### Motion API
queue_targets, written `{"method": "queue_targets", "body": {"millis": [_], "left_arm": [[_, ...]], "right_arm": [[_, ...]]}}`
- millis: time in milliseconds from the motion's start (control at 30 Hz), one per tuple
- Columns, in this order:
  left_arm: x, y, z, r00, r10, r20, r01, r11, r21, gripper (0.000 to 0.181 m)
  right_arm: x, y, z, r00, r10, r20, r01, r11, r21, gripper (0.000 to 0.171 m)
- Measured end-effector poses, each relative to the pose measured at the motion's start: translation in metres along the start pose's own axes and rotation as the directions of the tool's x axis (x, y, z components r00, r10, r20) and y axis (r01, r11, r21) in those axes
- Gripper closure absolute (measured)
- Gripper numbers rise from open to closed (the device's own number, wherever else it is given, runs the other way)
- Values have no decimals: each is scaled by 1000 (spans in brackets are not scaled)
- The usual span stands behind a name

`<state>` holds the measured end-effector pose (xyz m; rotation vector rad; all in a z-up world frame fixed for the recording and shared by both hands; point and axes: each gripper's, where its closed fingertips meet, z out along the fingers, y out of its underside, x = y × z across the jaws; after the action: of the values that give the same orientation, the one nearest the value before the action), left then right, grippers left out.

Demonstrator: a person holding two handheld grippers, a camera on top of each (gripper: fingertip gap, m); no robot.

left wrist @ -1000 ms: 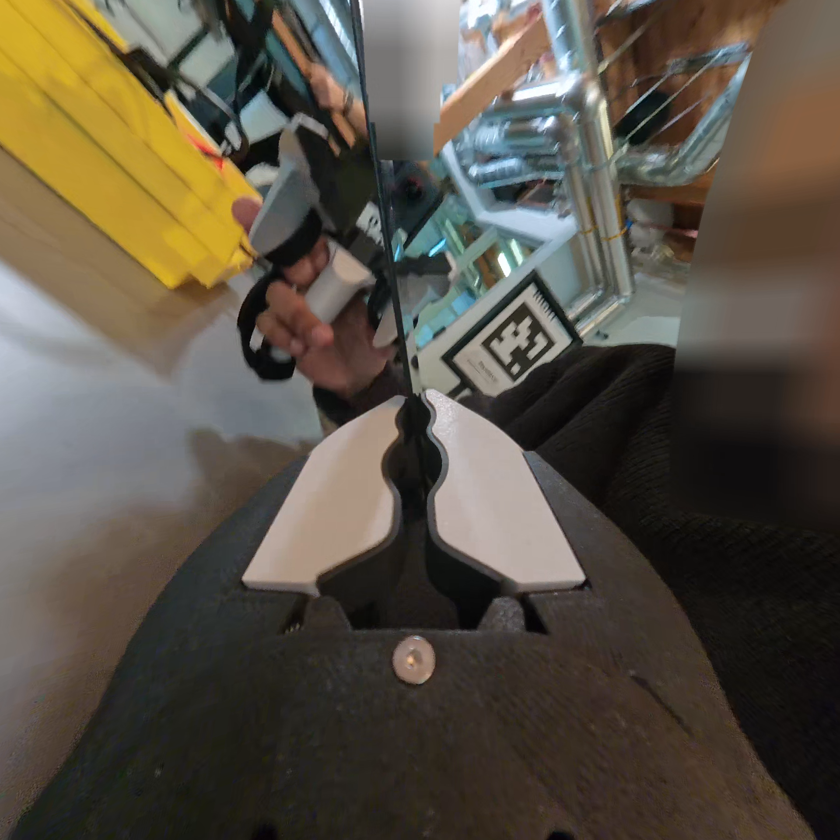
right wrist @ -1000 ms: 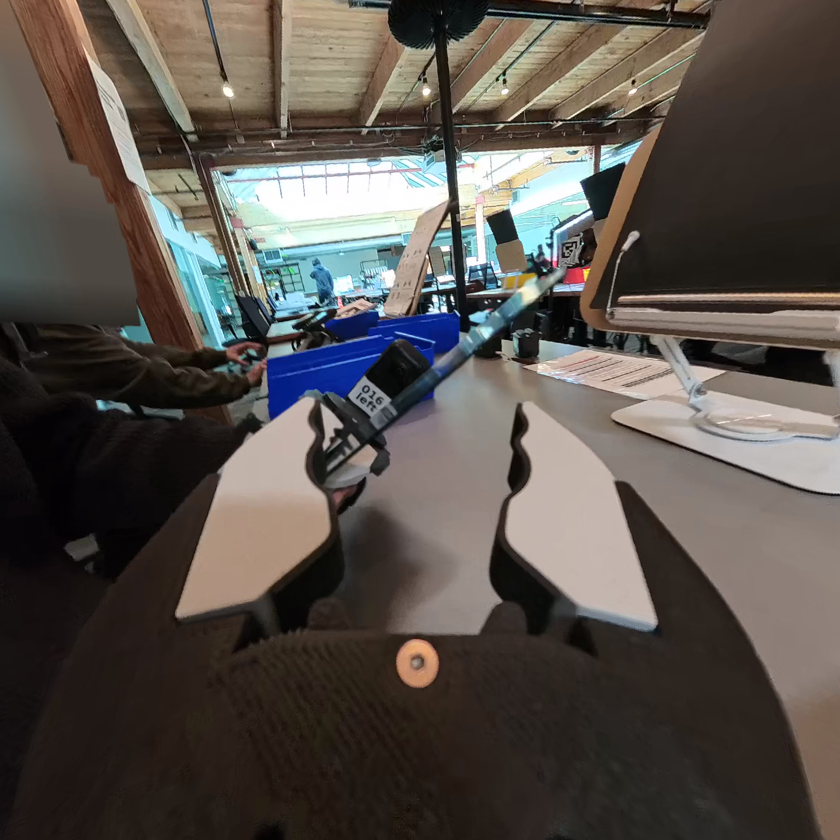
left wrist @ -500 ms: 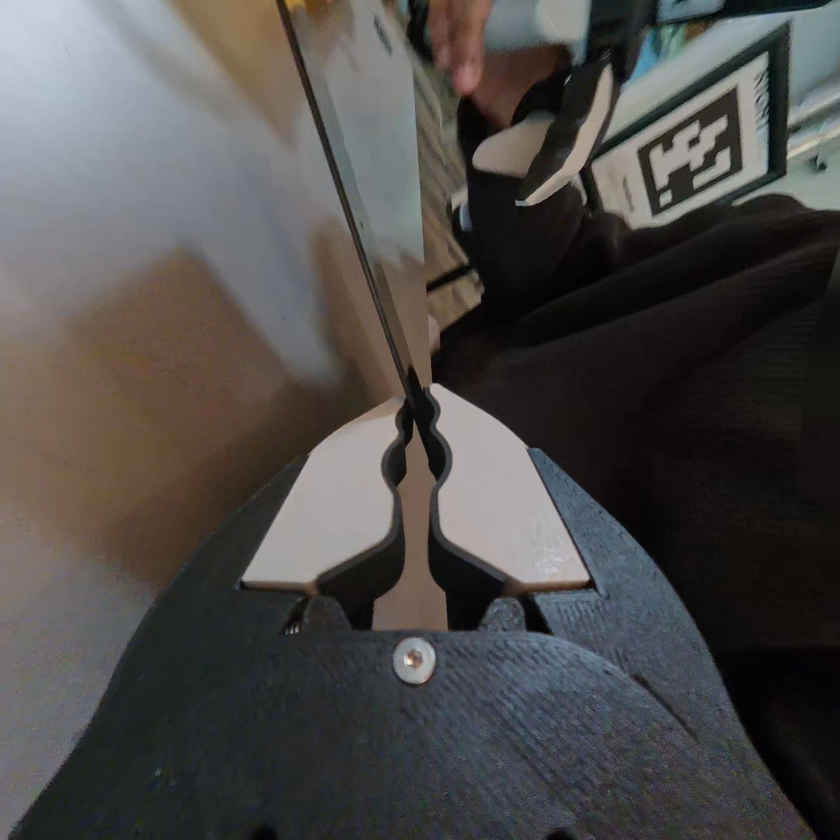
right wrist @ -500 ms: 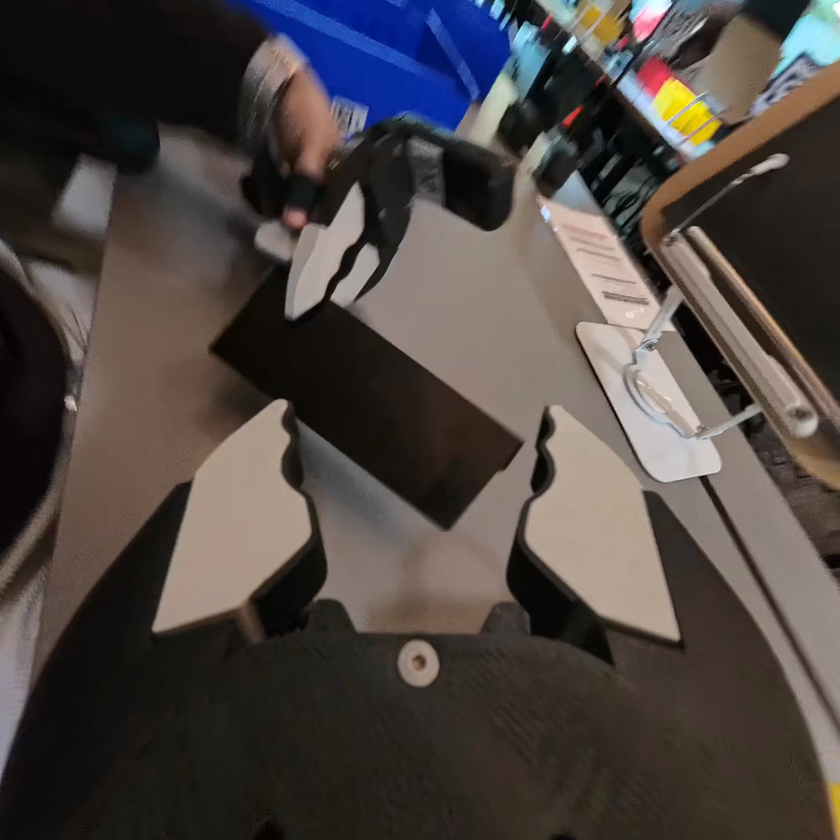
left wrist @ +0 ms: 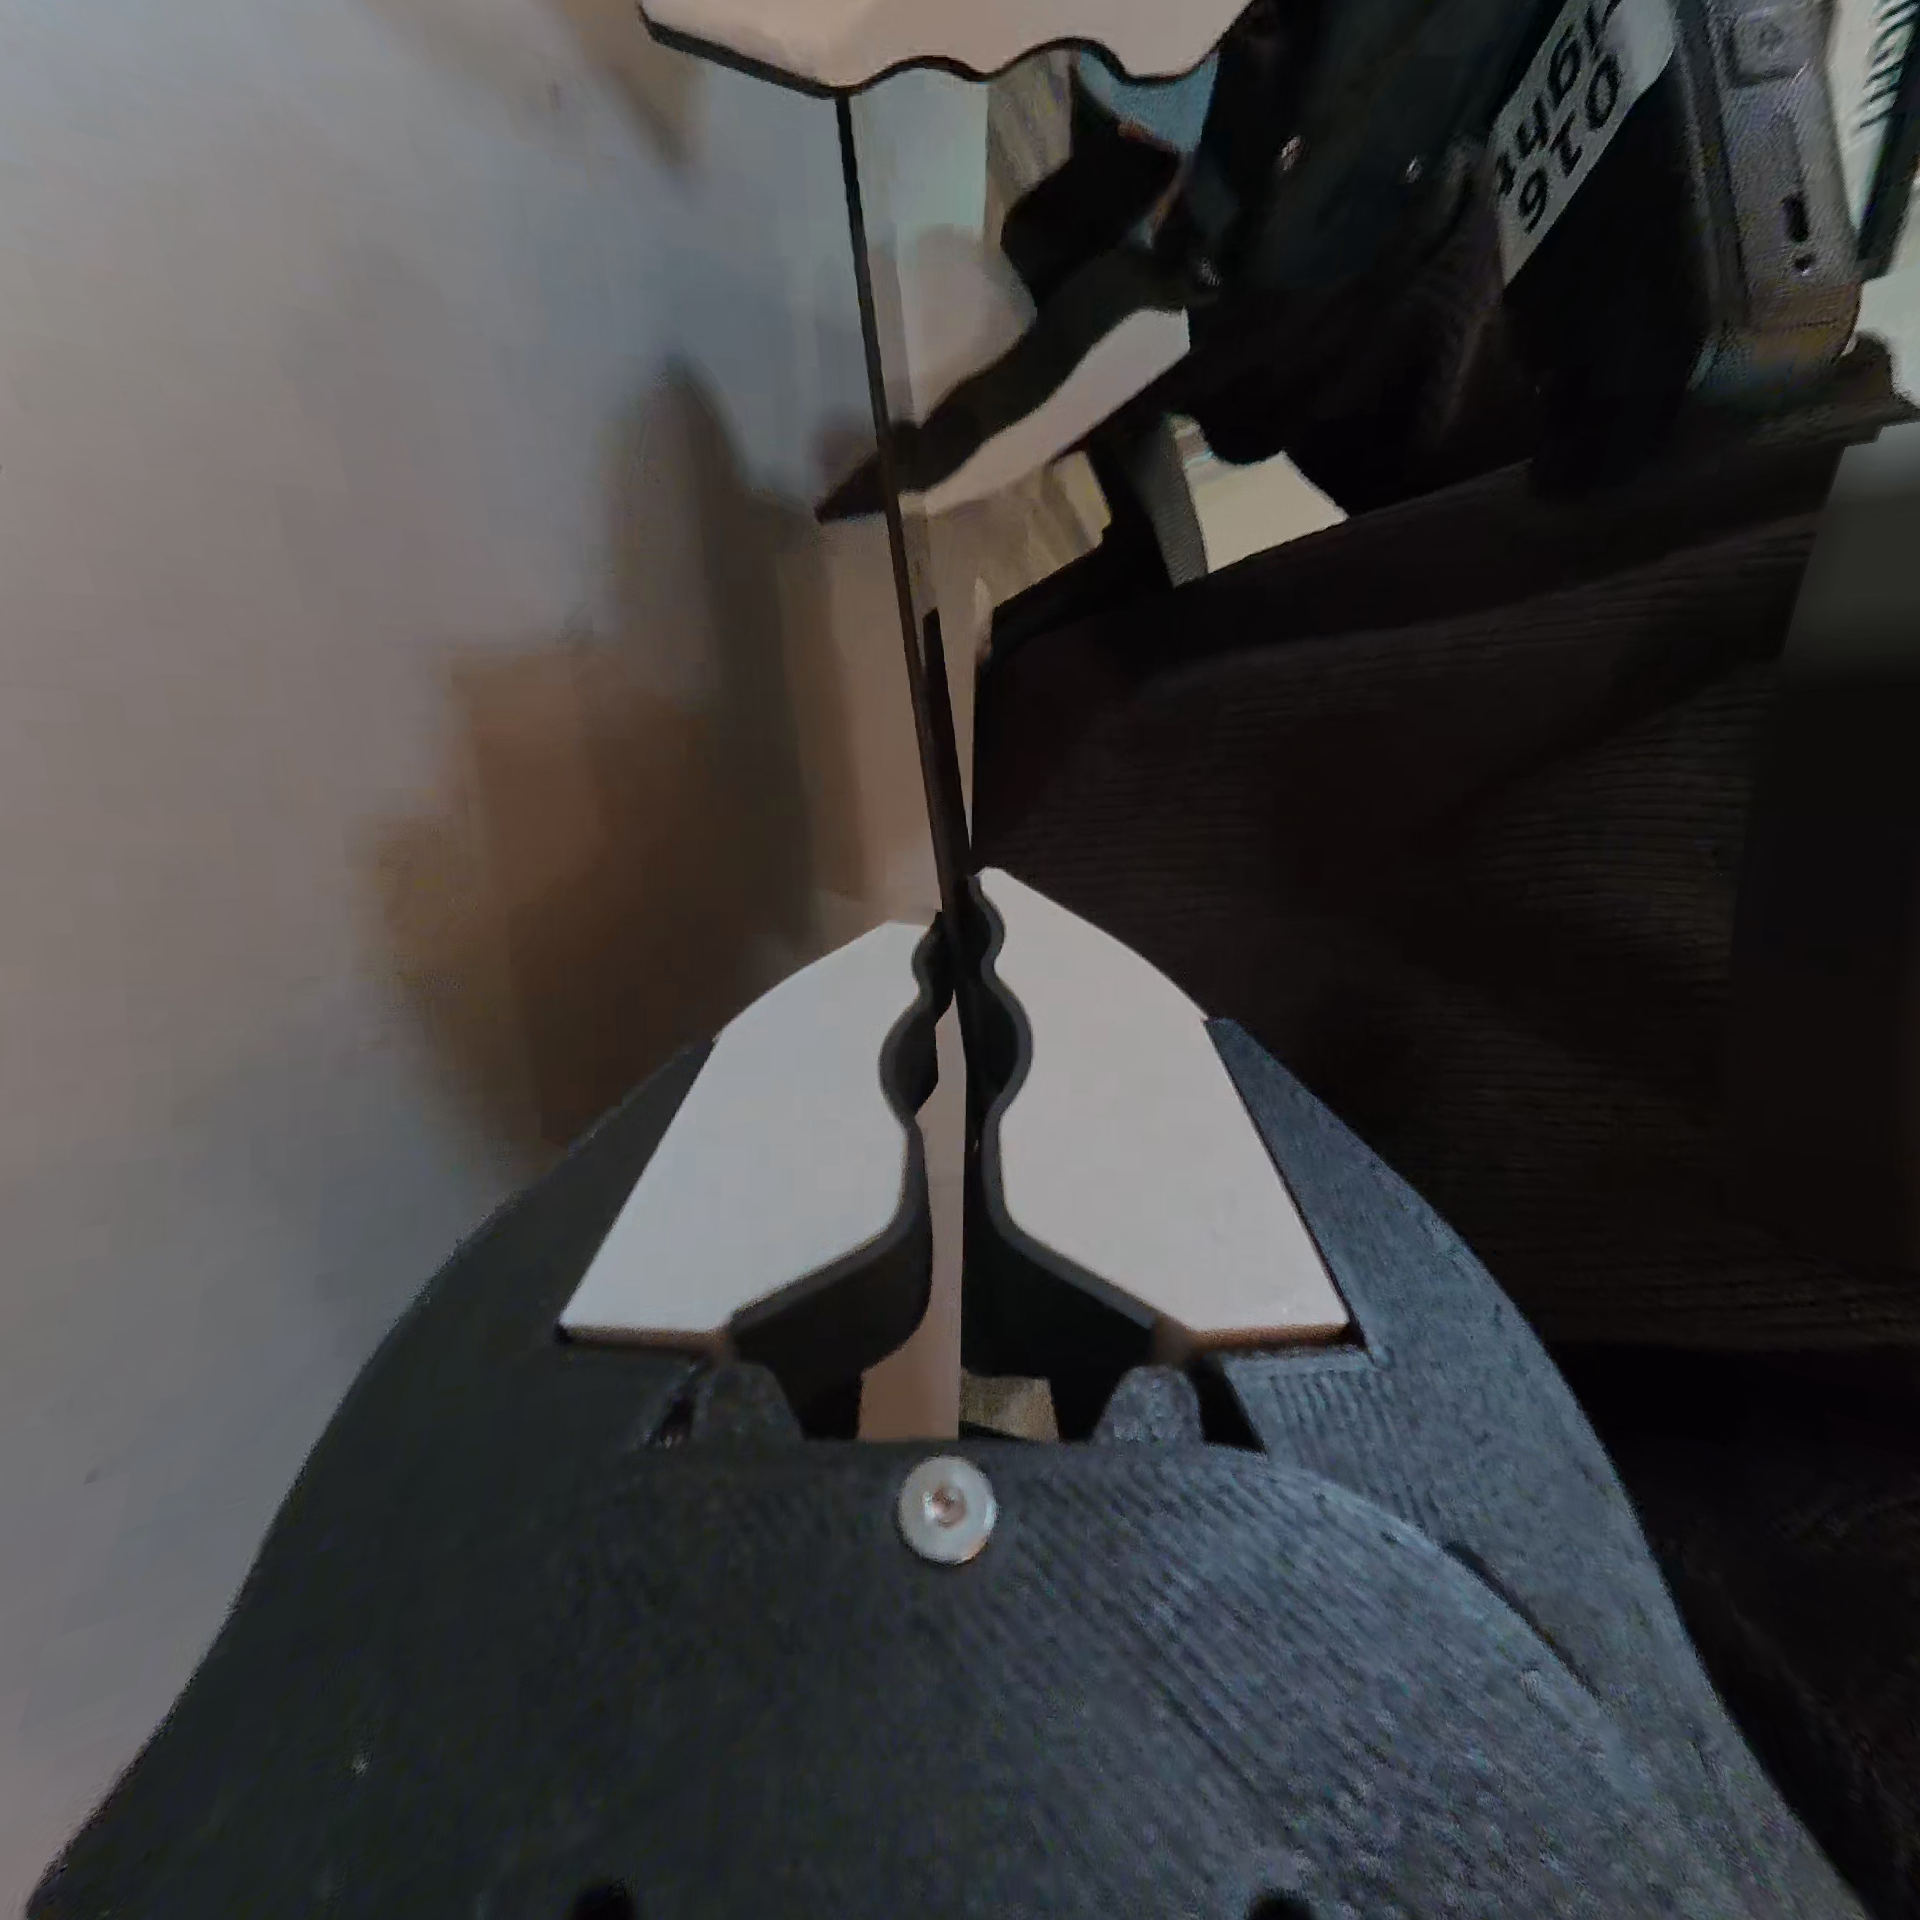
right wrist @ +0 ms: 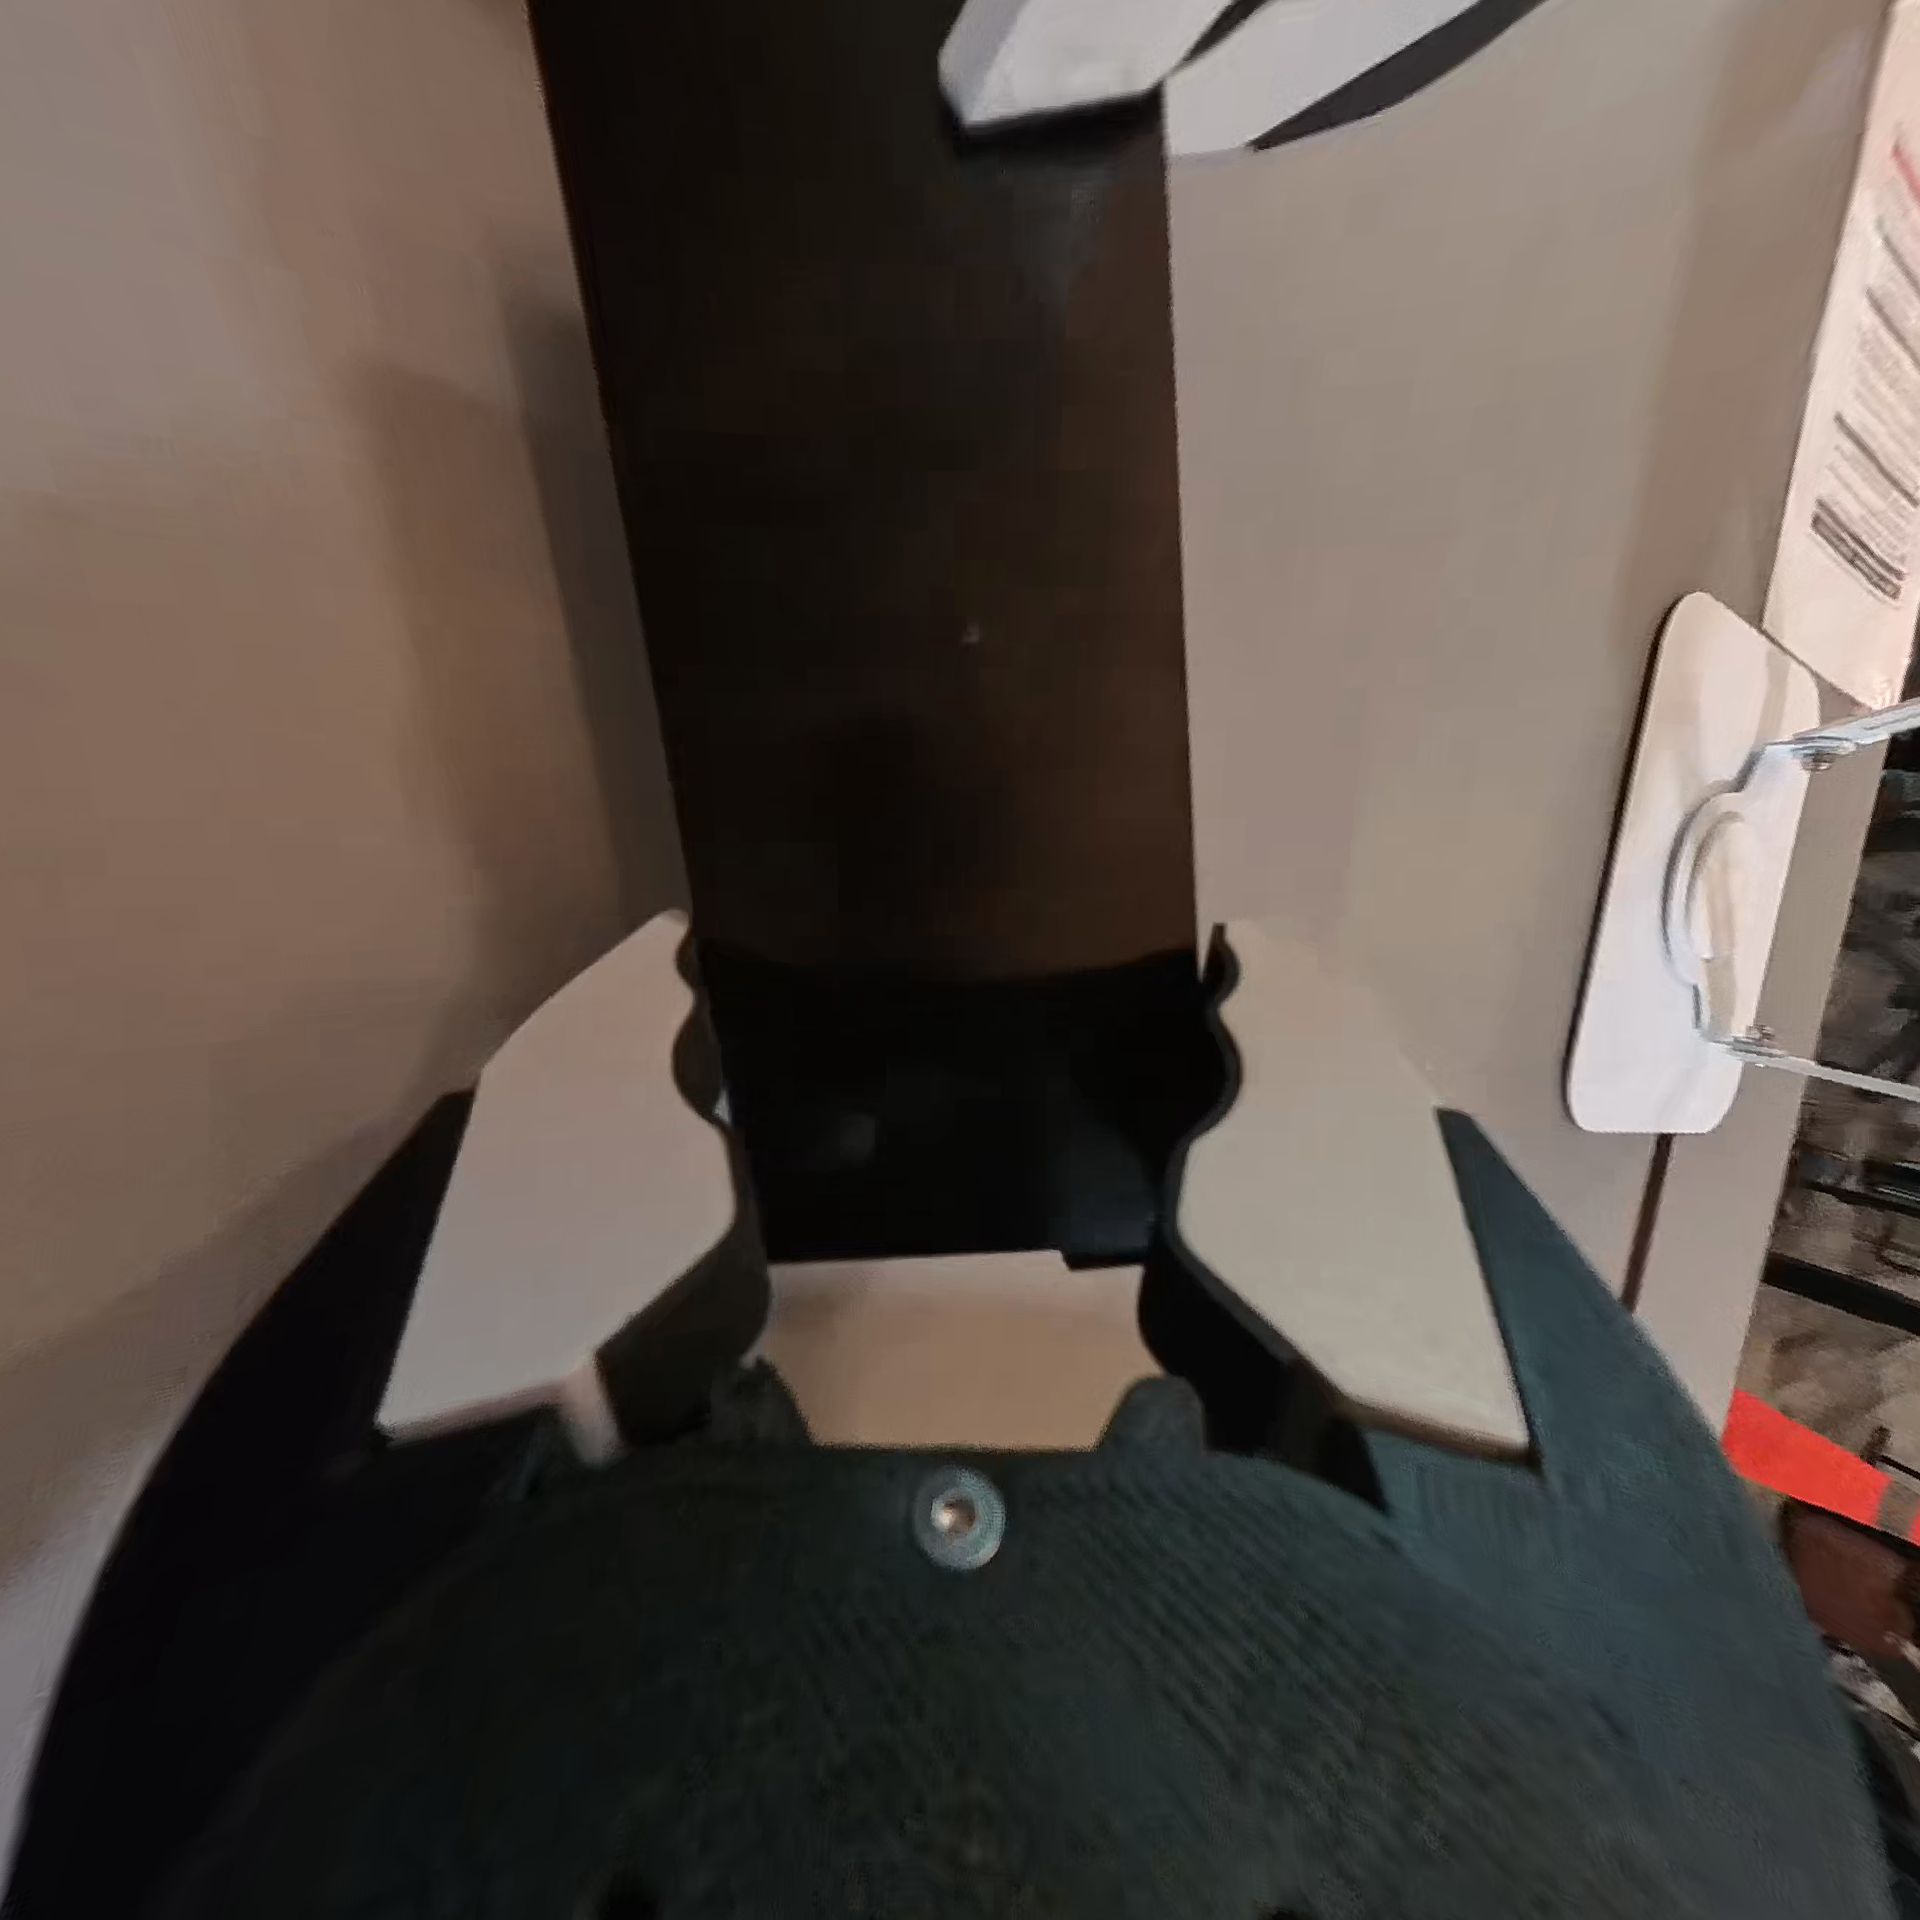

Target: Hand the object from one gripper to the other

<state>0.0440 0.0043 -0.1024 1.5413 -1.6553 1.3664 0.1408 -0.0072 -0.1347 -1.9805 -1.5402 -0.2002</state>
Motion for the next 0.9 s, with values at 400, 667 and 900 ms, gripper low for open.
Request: {"method": "queue_targets", "body": {"millis": [400, 667, 900], "left_arm": [[10, -38, -7, 990, 117, 77, -128, 978, 166, 144], [39, -78, -67, 957, 247, 154, -288, 729, 621, 106], [49, -71, -109, 923, 242, 299, -377, 414, 829, 79]], "right_arm": [[8, 11, -10, 985, 152, -81, -151, 988, 27, 82], [21, 0, -33, 882, 470, -12, -445, 843, 302, 83], [32, -23, -55, 735, 643, 216, -644, 562, 520, 83]]}}
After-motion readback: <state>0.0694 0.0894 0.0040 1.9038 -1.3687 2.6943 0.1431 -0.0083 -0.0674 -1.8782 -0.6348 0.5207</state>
